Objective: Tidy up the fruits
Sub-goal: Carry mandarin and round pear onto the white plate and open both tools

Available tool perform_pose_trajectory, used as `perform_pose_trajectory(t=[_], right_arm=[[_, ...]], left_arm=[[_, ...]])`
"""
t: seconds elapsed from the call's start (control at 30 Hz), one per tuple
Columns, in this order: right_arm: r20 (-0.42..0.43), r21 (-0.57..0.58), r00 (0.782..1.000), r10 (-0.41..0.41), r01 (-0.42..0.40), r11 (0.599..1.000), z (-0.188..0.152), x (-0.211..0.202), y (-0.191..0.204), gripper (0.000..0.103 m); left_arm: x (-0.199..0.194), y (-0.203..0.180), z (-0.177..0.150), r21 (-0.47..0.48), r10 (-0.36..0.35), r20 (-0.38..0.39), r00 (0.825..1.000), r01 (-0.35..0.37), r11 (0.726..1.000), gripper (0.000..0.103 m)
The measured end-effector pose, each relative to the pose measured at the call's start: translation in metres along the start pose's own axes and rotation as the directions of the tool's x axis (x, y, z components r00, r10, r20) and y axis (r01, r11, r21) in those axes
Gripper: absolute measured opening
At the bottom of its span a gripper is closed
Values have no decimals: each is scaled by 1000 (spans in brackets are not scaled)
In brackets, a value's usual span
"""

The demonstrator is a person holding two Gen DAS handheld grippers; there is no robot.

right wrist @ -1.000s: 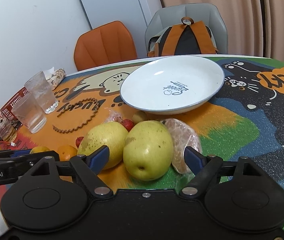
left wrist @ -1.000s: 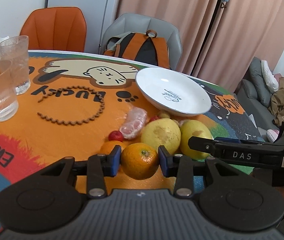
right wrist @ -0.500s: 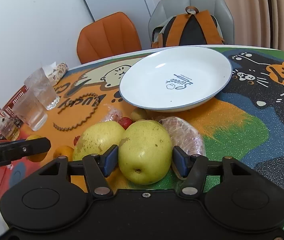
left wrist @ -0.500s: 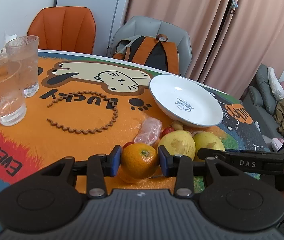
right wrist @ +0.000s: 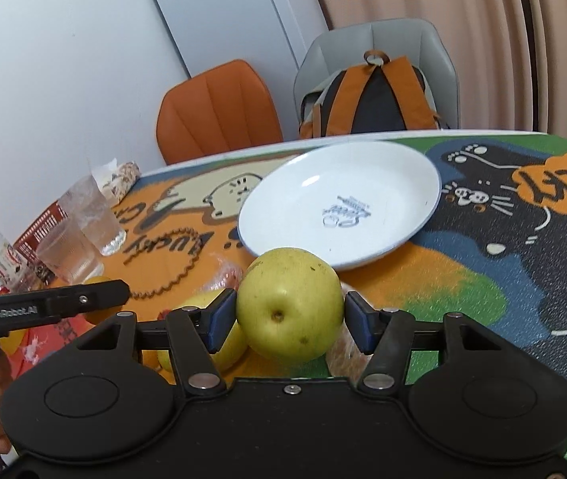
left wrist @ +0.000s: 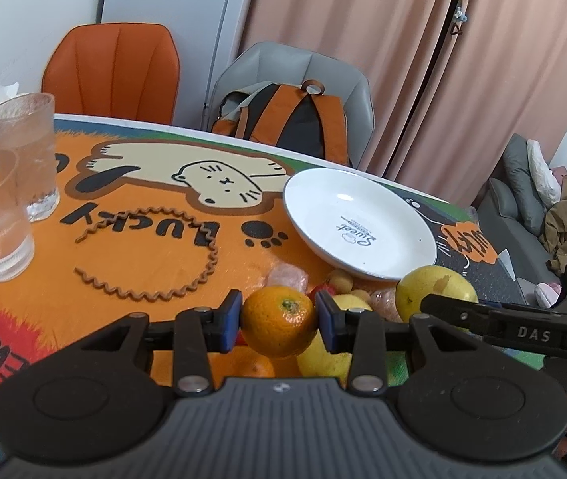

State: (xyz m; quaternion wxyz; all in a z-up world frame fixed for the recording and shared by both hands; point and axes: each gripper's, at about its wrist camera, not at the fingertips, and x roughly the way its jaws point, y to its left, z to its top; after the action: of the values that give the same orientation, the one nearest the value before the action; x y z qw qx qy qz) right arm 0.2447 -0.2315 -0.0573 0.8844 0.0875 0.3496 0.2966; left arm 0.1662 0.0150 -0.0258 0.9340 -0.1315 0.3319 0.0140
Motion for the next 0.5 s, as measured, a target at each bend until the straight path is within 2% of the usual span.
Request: perform_pose_trajectory(t=[0.5], right_arm=[[68,14,997,-20,19,1000,18,-10,-11,55]], left_arm=[[22,-21,25,40,-44,19,999,43,998,38]])
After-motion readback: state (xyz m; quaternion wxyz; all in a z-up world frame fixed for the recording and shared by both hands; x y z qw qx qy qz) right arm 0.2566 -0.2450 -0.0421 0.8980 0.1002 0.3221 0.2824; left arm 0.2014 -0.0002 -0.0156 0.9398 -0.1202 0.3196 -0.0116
